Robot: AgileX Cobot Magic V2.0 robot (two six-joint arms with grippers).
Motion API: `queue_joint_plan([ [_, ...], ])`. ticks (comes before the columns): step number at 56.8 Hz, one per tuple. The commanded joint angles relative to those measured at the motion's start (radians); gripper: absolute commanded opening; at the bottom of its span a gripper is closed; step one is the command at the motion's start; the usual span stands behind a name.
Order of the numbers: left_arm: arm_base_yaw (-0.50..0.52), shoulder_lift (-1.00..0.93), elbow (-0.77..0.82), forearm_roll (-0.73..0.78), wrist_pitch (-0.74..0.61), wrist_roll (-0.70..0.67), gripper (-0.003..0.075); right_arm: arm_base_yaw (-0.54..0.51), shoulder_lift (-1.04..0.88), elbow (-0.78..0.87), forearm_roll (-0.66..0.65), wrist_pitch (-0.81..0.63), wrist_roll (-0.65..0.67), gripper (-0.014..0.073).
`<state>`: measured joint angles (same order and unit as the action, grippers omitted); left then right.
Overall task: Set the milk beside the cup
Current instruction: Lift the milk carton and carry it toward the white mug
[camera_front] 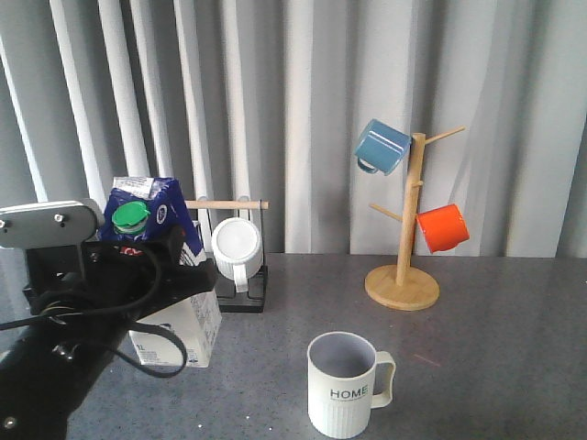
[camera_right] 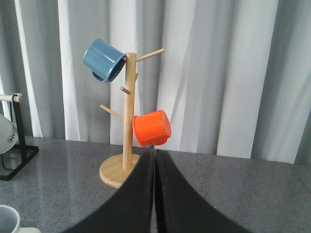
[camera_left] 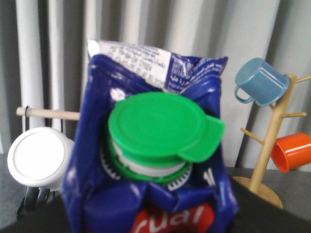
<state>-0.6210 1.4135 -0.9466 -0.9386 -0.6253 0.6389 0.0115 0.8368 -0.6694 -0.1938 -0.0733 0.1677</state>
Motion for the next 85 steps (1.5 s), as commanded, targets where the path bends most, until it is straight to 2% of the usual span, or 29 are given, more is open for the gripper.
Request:
queue_joint_plan([
  [1, -0.078, 0.003, -0.067, -0.151, -0.141, 0.135, -0.0006, -0.004, -0.005, -0.033, 0.002, -0.067, -0.004, -0.0008],
  [10, -0.150, 0.081, -0.126, -0.161, -0.142, 0.154, -0.0006, -0.004, -0.005, -0.033, 0.002, -0.067, -0.004, -0.0008],
  [26, -0.199, 0.228, -0.189, -0.205, -0.167, 0.153, -0.0006, -0.004, -0.005, -0.033, 0.002, -0.067, -0.004, -0.0008],
  [43, -0.209, 0.293, -0.189, -0.229, -0.208, 0.073, -0.0006, -0.004, -0.005, -0.033, 0.002, -0.067, -0.004, -0.0008],
  [58, -0.209, 0.327, -0.189, -0.228, -0.261, 0.074, -0.0006, -0.004, -0.005, -0.033, 0.002, -0.067, -0.004, -0.0008],
  [85, -0.209, 0.384, -0.189, -0.215, -0.263, 0.044, -0.0006, -0.004, -0.005, -0.033, 0.002, -0.067, -0.004, -0.0008],
])
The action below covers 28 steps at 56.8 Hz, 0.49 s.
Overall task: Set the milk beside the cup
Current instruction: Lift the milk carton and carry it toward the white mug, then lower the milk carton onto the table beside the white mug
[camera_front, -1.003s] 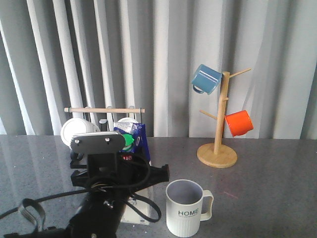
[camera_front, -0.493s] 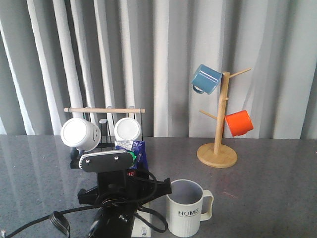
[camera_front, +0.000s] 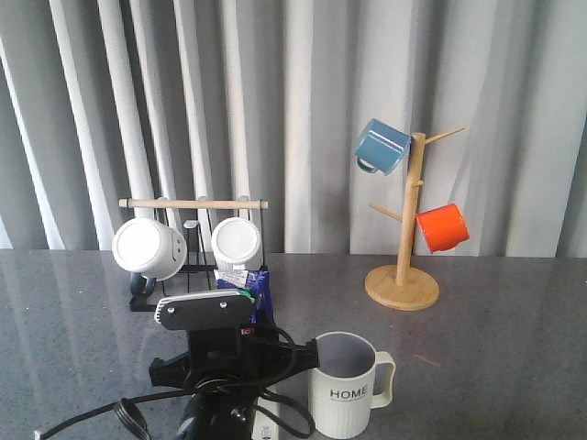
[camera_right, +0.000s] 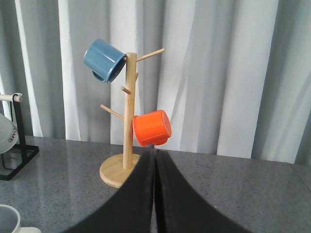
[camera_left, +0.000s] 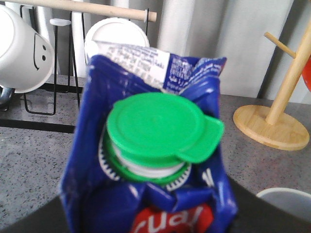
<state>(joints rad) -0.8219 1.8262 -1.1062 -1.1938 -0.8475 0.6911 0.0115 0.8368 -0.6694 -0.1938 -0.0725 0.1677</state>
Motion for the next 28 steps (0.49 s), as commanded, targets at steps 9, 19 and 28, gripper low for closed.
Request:
queue_joint_plan([
  [9, -0.008, -0.026, -0.029, 0.064, -0.045, -0.007, -0.0006, -0.004, -0.005, -0.033, 0.002, -0.067, -0.004, -0.0008],
  [19, -0.008, -0.026, -0.029, 0.062, -0.032, -0.006, -0.0006, -0.004, -0.005, -0.033, 0.002, -0.067, -0.004, -0.0008],
  [28, -0.008, -0.026, -0.029, 0.062, -0.029, -0.005, -0.0006, -0.004, -0.005, -0.033, 0.002, -0.067, -0.004, -0.0008],
])
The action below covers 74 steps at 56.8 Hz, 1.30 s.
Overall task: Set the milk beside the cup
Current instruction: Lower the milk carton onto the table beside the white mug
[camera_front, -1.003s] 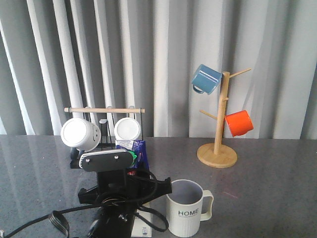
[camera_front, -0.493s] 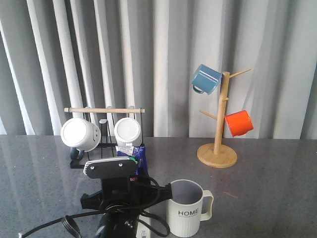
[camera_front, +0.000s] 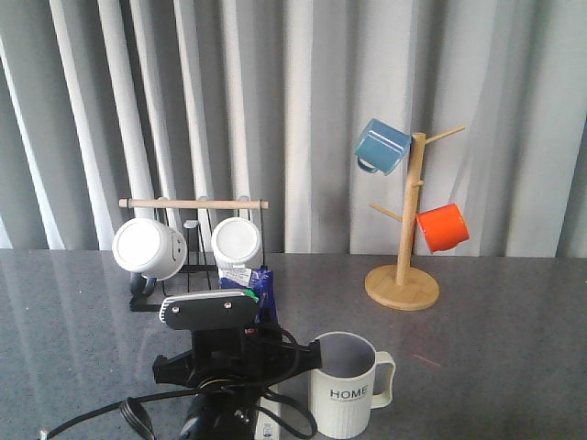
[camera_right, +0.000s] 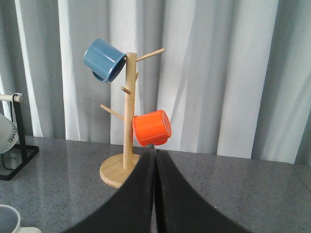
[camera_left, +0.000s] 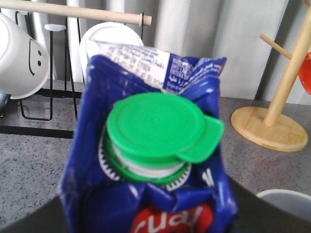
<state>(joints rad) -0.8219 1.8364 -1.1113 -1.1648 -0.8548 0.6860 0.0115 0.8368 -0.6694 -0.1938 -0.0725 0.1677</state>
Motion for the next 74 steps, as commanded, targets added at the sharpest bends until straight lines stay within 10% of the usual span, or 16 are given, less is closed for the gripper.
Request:
queue_joint_plan([
  [1, -0.008, -0.036, -0.024, 0.033, -0.021, 0.000, -0.0006, -0.004, -0.005, -0.033, 0.002, -0.067, -0.004, -0.0008],
  [33, -0.007, -0.036, -0.024, 0.033, -0.016, 0.001, 0.0017, -0.004, -0.005, -0.033, 0.002, -0.067, -0.004, -0.0008],
  [43, -0.007, -0.036, -0.024, 0.028, -0.017, 0.001, 0.0186, -0.004, -0.005, -0.033, 0.002, -0.067, -0.004, -0.0008],
  [56, -0.007, -0.052, -0.024, 0.025, -0.056, 0.063, 0.0722, -0.004, -0.005, -0.033, 0.002, -0.067, -0.004, -0.0008],
  [74, -0.009, -0.188, -0.024, 0.054, -0.006, 0.068, 0.0694, -0.004, -0.005, -0.033, 0.002, -0.067, -0.004, -0.0008],
])
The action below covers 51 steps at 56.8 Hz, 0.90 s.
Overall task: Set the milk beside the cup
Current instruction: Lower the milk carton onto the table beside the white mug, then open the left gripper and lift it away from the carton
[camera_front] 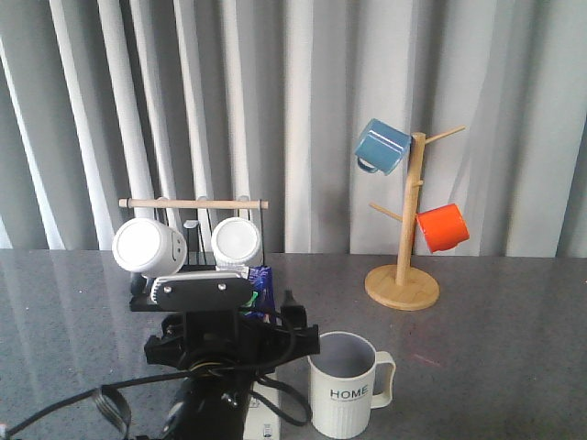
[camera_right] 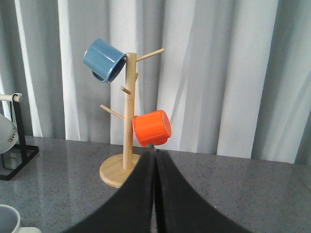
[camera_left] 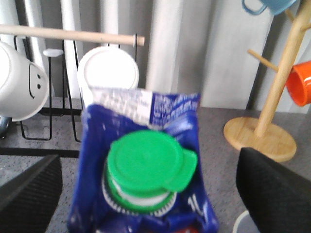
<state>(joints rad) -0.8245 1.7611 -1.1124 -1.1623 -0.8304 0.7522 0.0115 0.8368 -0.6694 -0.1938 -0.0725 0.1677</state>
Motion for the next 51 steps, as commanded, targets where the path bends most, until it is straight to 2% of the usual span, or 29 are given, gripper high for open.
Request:
queue_joint_plan([
  [1, -0.006, -0.124, -0.023, 0.055, -0.027, 0.003, 0.0684, -0.004, -0.005, -0.033, 0.002, -0.067, -0.004, -0.0008],
  [5, -0.006, -0.186, -0.023, 0.086, -0.002, 0.012, 0.0594, -0.004, -0.005, -0.033, 0.002, -0.067, -0.004, -0.0008],
  [7, -0.006, -0.218, -0.023, 0.103, 0.007, 0.022, 0.0519, -0.004, -0.005, -0.033, 0.002, -0.067, -0.004, -0.0008],
  [11, -0.006, -0.283, -0.023, 0.129, 0.037, 0.029, 0.0293, -0.004, -0.005, -0.033, 0.002, -0.067, -0.004, -0.0008],
  [15, -0.006, -0.358, -0.023, 0.139, 0.084, 0.033, -0.0008, -0.004, -0.005, -0.033, 0.002, -0.067, -0.004, -0.0008],
  [26, -0.006, -0.498, -0.023, 0.145, 0.089, 0.034, -0.0008, -0.004, -0.005, -0.033, 0.002, -0.067, -0.004, -0.0008],
  [39, -0.005, -0.562, -0.023, 0.146, 0.098, 0.033, -0.0007, -0.004, -0.005, -0.033, 0.002, -0.067, -0.004, -0.0008],
  [51, -0.007, -0.575, -0.014, 0.160, 0.109, -0.176, -0.0006, -0.004, -0.005, -0.033, 0.002, -0.067, -0.004, -0.0008],
])
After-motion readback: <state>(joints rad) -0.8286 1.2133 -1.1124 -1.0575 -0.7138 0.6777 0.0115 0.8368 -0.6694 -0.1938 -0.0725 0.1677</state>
